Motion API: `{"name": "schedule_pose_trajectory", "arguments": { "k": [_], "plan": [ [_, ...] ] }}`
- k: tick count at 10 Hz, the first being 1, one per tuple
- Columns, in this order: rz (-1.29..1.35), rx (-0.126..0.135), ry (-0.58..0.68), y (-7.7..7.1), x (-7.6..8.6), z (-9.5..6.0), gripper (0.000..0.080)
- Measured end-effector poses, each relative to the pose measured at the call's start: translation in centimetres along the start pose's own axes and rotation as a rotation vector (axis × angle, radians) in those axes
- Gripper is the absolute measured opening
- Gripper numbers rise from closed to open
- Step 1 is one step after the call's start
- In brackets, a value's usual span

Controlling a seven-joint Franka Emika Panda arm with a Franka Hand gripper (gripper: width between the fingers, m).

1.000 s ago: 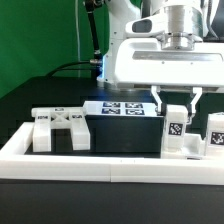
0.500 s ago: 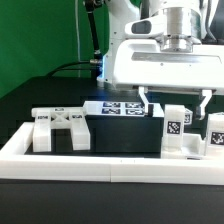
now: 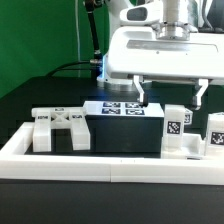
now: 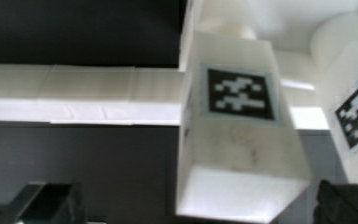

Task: Assemble chair

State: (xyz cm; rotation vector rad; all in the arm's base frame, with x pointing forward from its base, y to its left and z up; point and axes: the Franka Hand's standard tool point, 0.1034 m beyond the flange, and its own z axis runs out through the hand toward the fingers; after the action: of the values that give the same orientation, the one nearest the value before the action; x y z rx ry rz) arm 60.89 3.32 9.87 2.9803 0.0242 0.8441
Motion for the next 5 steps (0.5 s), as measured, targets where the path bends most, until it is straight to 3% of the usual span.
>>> {"name": "schedule_pose_trajectory", "arguments": {
  "k": [2, 5],
  "plan": [
    [-0.002, 0.006, -0.03, -0.27, -0.26, 0.25, 0.0649],
    [0.007, 0.033, -0.241, -0.65, -0.98, 1.16, 0.0649]
  ]
}}
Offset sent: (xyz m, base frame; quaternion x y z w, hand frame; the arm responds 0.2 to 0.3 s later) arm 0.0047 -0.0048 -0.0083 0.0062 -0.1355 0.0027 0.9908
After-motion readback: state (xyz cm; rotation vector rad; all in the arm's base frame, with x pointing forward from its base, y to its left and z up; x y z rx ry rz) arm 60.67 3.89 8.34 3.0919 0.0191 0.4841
